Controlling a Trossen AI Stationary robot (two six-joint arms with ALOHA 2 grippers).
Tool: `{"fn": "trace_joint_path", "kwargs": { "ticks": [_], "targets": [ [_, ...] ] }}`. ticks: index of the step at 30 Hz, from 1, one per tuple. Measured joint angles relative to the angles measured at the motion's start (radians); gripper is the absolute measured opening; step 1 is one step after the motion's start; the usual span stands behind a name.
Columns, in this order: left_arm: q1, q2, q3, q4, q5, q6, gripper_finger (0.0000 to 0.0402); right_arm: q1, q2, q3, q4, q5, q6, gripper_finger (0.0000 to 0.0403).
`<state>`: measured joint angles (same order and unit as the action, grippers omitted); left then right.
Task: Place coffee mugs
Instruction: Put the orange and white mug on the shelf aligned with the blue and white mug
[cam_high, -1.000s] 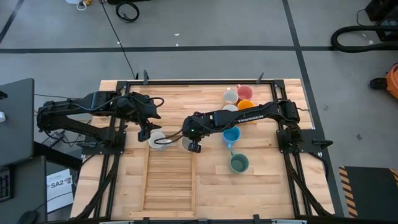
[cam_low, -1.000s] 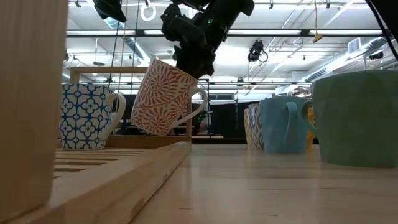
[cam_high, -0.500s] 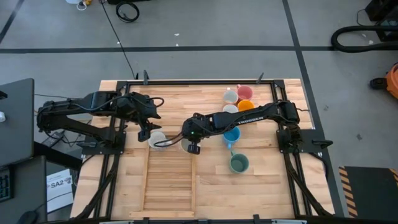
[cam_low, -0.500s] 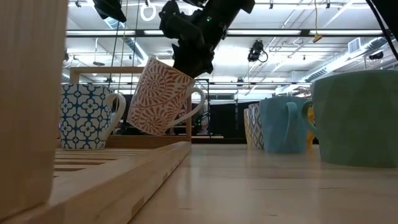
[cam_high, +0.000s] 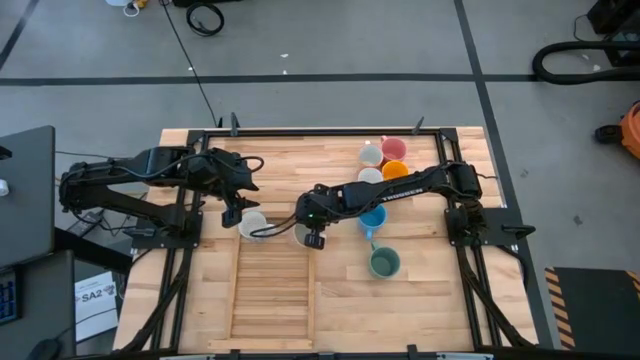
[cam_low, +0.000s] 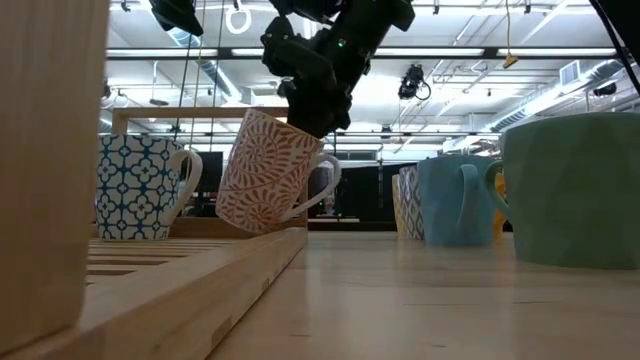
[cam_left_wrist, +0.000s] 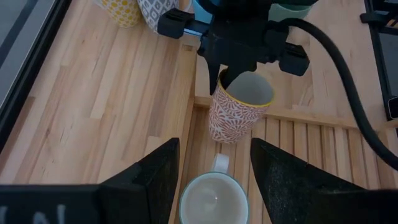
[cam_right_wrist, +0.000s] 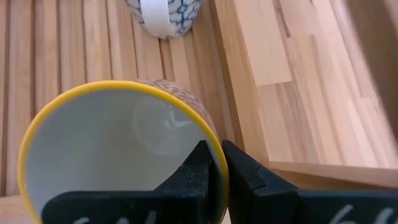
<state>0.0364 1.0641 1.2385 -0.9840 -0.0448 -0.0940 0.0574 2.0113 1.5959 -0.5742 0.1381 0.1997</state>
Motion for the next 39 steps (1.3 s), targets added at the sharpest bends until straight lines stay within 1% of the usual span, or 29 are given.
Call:
{"fn": "trace_joint_path", "kwargs": {
  "ticks": [11, 27, 39],
  "targets": [
    [0.0, 0.0, 0.0, 0.0, 0.0, 0.0, 0.0204, -0.002, 0.0, -0.016, 0.011, -0.001, 0.001, 0.0042],
    [0.0, 0.0, 0.0, 0.0, 0.0, 0.0, 0.0204, -0.007, 0.0, -0.016, 0.037, -0.001, 0.0, 0.0046],
    [0.0, 0.0, 0.0, 0.0, 0.0, 0.0, 0.0204, -0.023, -0.002, -0.016, 0.054, -0.004, 0.011, 0.0079]
  ]
}}
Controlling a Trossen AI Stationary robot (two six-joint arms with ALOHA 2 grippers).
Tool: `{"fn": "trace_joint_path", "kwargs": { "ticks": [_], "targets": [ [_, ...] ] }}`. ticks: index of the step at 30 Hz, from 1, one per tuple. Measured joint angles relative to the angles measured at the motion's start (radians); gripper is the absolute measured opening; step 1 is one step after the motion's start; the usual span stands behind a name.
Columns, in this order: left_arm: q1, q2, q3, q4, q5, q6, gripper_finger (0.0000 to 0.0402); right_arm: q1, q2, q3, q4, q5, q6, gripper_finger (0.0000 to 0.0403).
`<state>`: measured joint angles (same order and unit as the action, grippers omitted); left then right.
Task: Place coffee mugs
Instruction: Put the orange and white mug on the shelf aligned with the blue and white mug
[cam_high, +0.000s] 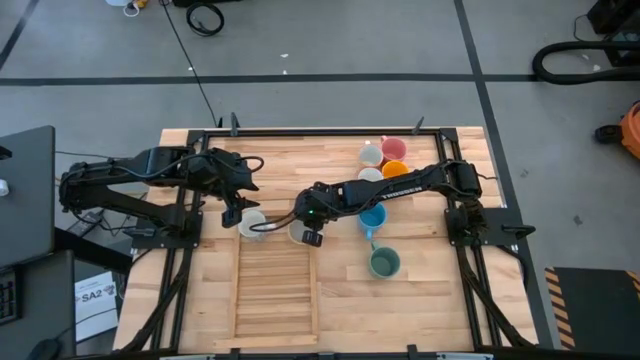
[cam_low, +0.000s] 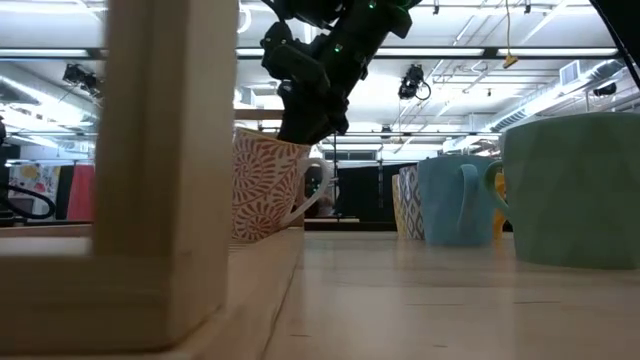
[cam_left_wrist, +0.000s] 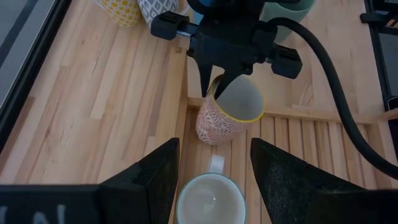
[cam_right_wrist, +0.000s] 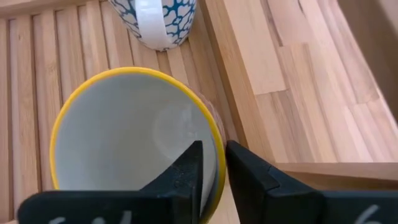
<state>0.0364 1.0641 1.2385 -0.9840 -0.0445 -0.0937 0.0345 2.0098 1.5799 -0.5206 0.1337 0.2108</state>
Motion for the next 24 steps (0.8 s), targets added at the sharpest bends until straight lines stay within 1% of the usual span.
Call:
{"fn": "trace_joint_path", "kwargs": {
  "ticks": [9, 24],
  "targets": [
    [0.0, 0.0, 0.0, 0.0, 0.0, 0.0, 0.0204, 0.0, 0.0, 0.0, 0.008, 0.001, -0.002, 0.0088],
    [0.0, 0.0, 0.0, 0.0, 0.0, 0.0, 0.0204, -0.004, 0.0, 0.0, 0.031, 0.002, -0.001, 0.012]
  ]
}}
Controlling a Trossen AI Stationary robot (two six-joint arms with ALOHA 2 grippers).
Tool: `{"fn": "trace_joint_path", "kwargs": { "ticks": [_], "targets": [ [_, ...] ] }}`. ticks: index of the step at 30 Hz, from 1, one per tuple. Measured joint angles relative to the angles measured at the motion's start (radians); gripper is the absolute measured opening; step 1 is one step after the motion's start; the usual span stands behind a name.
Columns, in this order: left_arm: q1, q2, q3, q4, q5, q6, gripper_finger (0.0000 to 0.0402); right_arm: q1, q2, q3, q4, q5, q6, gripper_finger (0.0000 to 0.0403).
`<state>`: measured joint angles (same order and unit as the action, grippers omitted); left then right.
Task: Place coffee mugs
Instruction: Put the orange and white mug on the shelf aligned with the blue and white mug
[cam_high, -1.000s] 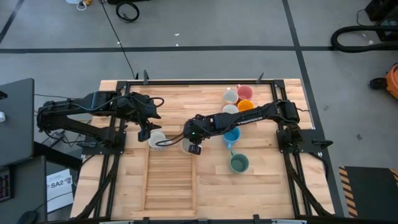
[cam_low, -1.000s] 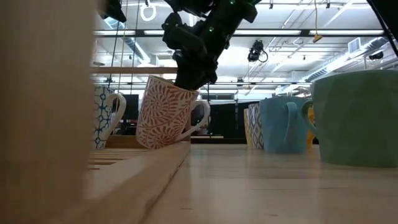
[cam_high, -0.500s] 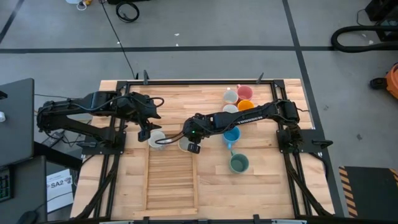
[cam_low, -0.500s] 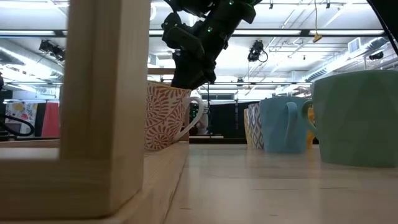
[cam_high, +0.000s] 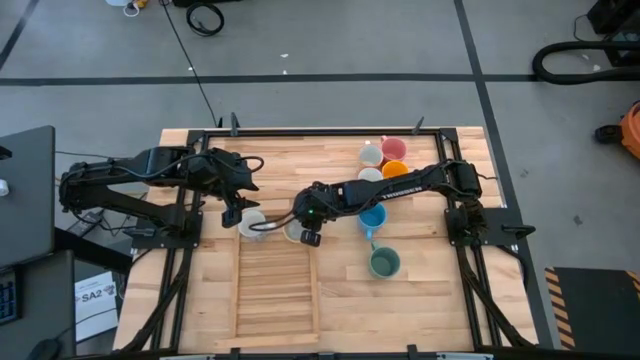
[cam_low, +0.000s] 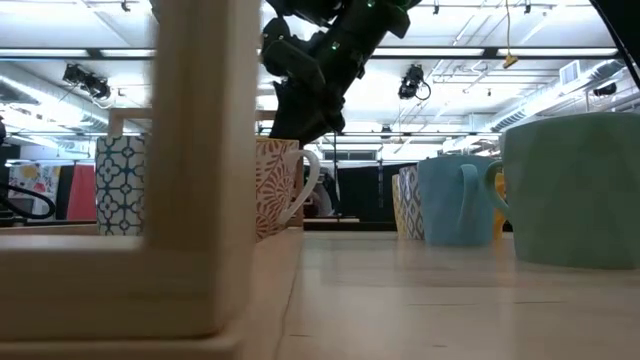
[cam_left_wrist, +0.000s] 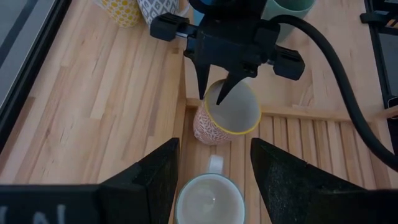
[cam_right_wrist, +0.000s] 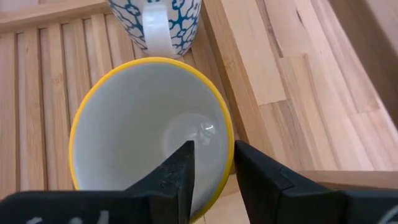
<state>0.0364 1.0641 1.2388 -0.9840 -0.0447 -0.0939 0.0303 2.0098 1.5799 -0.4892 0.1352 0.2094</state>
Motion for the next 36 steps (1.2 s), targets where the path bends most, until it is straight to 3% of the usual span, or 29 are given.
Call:
{"fn": "trace_joint_path", "kwargs": {
  "ticks": [36],
  "targets": [
    [0.0, 0.0, 0.0, 0.0, 0.0, 0.0, 0.0204, -0.033, 0.0, 0.0, 0.077, -0.002, 0.016, 0.0129]
  ]
}}
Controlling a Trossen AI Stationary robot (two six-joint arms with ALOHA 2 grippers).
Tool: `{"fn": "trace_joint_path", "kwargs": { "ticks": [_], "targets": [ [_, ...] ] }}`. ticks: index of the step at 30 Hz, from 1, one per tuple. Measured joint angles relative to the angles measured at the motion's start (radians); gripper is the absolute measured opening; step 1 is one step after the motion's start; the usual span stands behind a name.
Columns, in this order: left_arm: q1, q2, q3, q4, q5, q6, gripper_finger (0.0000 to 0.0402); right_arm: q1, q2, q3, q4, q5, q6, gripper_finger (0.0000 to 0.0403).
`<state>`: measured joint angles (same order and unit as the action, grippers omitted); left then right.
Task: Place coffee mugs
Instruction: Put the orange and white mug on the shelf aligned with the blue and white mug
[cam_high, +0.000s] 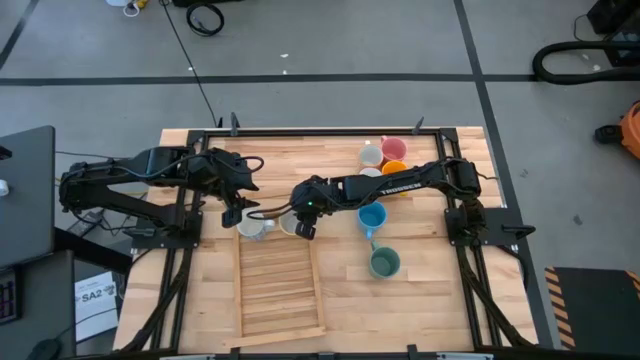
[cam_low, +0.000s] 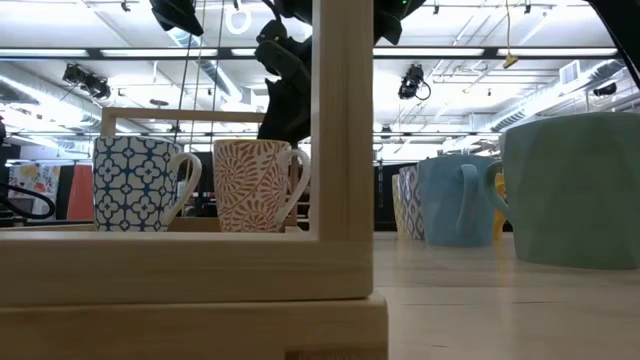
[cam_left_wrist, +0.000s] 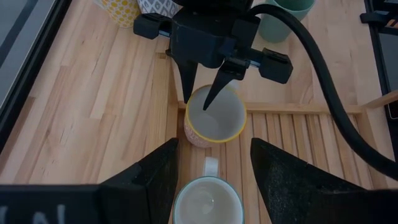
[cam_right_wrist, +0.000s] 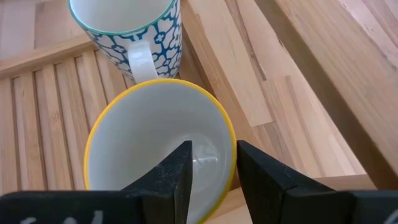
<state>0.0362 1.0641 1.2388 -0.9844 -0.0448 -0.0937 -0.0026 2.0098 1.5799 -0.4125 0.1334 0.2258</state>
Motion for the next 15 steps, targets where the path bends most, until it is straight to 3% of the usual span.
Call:
{"fn": "trace_joint_path", "kwargs": {
  "ticks": [15],
  "targets": [
    [0.0, 0.0, 0.0, 0.0, 0.0, 0.0, 0.0204, -0.018, -0.028, 0.004, 0.013, 0.004, -0.003, 0.0129]
  ]
}}
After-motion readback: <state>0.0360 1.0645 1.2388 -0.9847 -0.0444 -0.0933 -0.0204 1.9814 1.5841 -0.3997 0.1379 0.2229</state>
